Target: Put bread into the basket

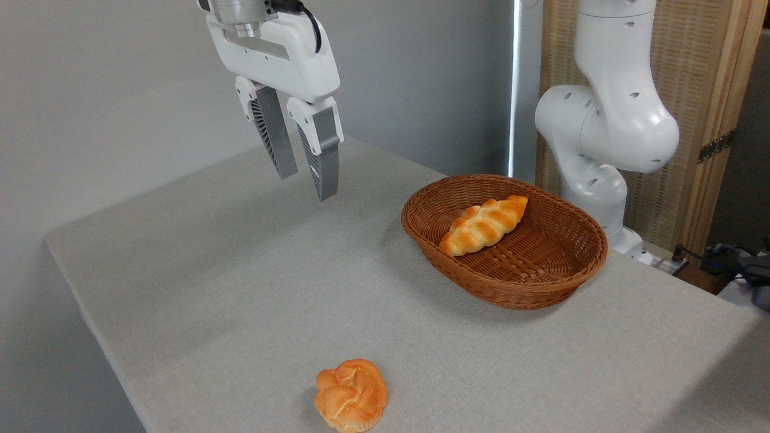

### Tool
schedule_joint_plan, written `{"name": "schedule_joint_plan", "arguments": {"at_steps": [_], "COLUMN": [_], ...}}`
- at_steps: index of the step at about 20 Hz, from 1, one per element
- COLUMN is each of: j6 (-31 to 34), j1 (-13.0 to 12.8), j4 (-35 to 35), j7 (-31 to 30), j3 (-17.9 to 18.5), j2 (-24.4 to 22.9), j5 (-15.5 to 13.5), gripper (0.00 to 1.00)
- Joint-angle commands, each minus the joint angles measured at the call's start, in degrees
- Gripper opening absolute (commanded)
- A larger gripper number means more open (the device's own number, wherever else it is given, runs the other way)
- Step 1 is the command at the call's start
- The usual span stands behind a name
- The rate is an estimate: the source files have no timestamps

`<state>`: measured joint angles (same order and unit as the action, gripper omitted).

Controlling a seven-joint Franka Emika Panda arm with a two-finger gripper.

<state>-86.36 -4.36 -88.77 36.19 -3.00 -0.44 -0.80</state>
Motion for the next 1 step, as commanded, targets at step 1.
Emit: {"name": "schedule_joint_plan", "arguments": {"at_steps": [1], "j6": [1.20], "j1": [-0.12], "j4": [0.79], "j7": [1.08], "j3": [1.68], "j2": [-0.26], "j5": [-0.70], "gripper": [1.00]}}
